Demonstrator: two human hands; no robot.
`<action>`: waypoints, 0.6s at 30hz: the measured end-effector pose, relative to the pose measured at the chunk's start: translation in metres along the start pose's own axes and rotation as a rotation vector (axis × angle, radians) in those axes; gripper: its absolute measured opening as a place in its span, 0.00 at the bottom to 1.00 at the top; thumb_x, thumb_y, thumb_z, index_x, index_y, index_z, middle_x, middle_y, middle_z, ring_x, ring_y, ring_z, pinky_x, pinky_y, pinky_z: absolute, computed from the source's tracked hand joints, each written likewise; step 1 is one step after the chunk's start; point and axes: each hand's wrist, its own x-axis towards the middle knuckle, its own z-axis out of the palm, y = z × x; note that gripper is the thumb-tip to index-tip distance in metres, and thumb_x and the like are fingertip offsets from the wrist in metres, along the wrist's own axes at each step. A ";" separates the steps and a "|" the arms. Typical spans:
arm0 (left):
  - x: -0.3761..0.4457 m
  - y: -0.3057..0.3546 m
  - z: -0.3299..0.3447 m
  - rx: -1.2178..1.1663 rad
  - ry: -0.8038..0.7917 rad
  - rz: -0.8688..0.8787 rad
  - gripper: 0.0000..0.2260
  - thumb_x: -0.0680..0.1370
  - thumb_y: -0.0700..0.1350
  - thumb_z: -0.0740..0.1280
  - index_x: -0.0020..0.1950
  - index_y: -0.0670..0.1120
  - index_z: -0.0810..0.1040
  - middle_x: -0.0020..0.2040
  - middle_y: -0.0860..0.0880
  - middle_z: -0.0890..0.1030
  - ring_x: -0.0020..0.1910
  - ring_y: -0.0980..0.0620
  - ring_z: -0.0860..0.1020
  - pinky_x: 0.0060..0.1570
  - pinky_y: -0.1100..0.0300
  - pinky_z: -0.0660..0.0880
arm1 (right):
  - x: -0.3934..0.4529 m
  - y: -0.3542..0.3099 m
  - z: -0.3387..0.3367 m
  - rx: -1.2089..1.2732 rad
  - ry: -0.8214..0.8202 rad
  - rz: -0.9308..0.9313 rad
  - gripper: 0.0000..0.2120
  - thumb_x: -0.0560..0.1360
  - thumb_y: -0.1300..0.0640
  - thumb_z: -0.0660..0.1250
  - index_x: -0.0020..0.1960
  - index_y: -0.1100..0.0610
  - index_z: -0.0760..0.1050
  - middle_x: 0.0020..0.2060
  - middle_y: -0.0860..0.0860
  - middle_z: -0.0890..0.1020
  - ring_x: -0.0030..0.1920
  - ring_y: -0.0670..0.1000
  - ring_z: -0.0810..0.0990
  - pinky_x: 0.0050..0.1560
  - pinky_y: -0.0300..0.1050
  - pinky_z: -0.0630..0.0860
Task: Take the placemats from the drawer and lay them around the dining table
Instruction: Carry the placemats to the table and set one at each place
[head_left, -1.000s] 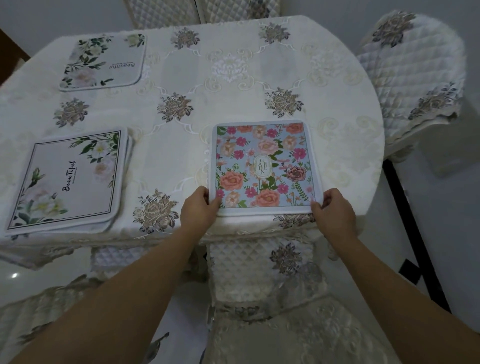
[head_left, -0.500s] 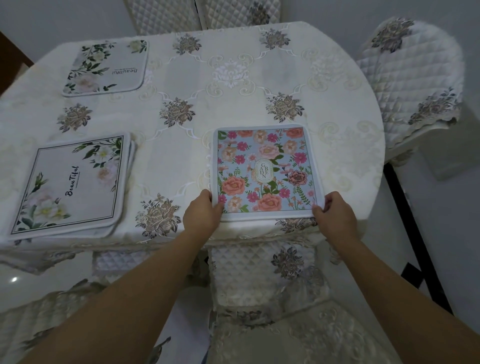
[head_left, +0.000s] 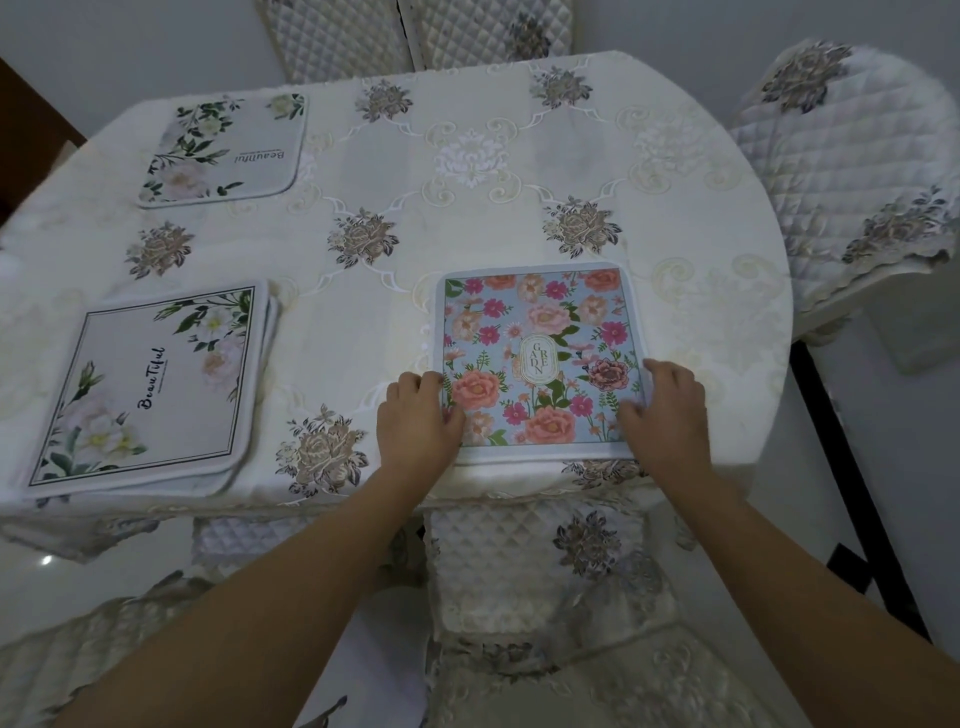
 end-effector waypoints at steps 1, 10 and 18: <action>0.006 0.002 0.002 0.012 0.011 0.007 0.17 0.77 0.50 0.65 0.62 0.44 0.76 0.58 0.43 0.76 0.56 0.43 0.73 0.52 0.49 0.70 | 0.006 -0.006 0.002 0.009 -0.019 -0.025 0.25 0.76 0.57 0.65 0.72 0.60 0.67 0.69 0.60 0.68 0.68 0.60 0.65 0.67 0.57 0.66; 0.081 0.037 0.010 -0.004 -0.024 0.286 0.14 0.81 0.45 0.59 0.66 0.45 0.74 0.69 0.46 0.73 0.66 0.43 0.70 0.63 0.49 0.66 | 0.073 -0.063 0.037 -0.105 -0.221 -0.326 0.23 0.80 0.55 0.58 0.74 0.59 0.65 0.74 0.57 0.65 0.74 0.58 0.60 0.75 0.55 0.58; 0.135 0.066 0.019 0.115 -0.233 0.442 0.25 0.83 0.48 0.54 0.80 0.45 0.55 0.80 0.46 0.55 0.79 0.46 0.52 0.76 0.47 0.54 | 0.121 -0.097 0.060 -0.295 -0.311 -0.430 0.25 0.83 0.50 0.51 0.77 0.57 0.55 0.77 0.54 0.58 0.77 0.57 0.53 0.76 0.56 0.53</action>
